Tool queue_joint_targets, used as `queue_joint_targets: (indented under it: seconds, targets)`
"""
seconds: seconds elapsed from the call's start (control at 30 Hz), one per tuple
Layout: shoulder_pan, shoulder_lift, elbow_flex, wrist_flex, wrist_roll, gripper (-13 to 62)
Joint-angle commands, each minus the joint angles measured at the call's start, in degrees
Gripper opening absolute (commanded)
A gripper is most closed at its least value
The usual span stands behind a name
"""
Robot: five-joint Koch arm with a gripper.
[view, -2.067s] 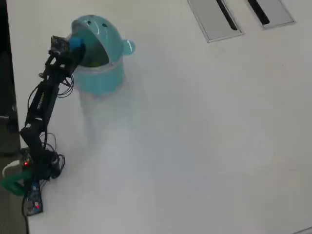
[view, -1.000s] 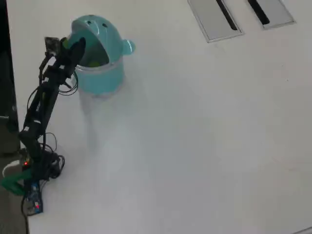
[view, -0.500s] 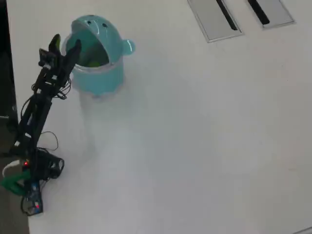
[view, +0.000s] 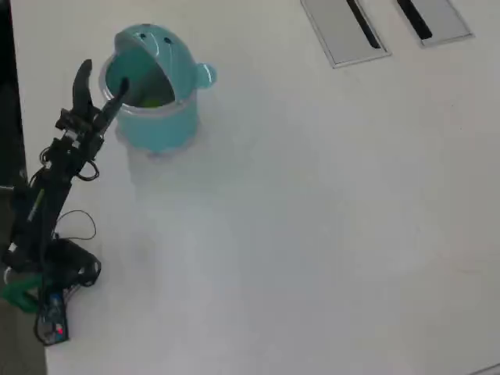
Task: Grasp RGB lego blocks and put them in the bin one by one.
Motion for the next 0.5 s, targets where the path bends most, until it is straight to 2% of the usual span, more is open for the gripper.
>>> queue_joint_targets:
  seconds: [0.0,0.17,0.47]
  targets:
    - [1.8,2.8,-1.0,-4.8,3.1,33.0]
    - [4.4,6.3,1.0,-4.8,7.3,33.1]
    - [11.1,12.2,4.2,-4.7,23.5,33.0]
